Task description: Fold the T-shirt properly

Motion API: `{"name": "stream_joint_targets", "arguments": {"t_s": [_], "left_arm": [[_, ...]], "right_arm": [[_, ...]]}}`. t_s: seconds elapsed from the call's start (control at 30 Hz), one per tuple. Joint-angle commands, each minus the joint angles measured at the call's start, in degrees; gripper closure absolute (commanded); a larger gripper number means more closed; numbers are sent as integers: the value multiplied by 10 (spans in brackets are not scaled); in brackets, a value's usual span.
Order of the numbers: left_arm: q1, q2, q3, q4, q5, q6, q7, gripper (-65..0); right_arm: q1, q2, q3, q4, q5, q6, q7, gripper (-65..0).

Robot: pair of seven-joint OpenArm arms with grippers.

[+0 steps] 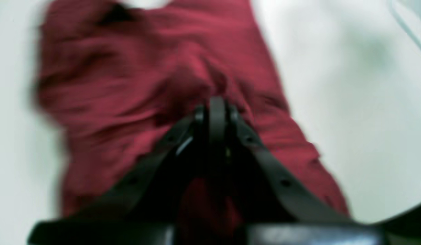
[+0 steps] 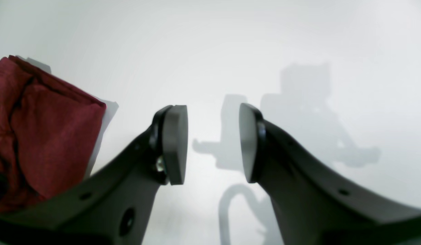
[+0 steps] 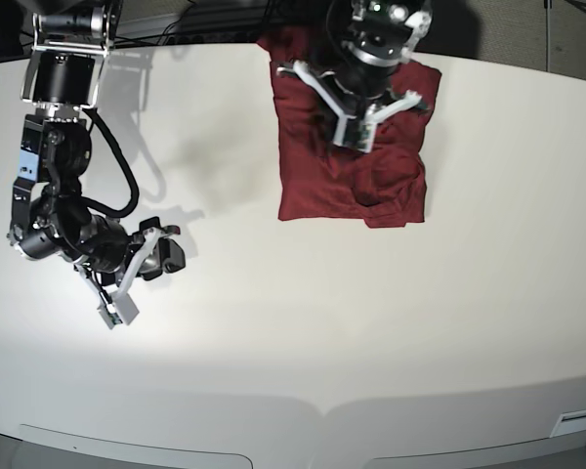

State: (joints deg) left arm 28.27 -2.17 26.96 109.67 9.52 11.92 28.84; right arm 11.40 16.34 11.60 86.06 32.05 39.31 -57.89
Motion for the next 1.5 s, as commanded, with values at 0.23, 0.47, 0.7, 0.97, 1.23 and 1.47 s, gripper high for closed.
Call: {"name": "stream_joint_targets", "arguments": {"t_s": [0.23,0.47,0.7,0.97,1.23,1.47], "left_arm": [[79,-75,1,63,40,106,-19,0],[123,-104,1,63,47,214,-1,0],[133,-102,1,63,53,234,29,0],[133,-102,1,63,237,257,74,-322],[133,-103,1,74,262,194,28,-319],[130,-103,1,82,226,67,-27,-279]], "right_arm": [[14,6,3,9,12,1,13,-251],[14,6,3,9,12,1,13,-251],[14,5,3,9,14,1,12,-251],[14,5,3,9,14,1,13,-251],[14,-9,3,9,16,1,13,-251],[14,-31,-1,9,15,1,12,-251]]}}
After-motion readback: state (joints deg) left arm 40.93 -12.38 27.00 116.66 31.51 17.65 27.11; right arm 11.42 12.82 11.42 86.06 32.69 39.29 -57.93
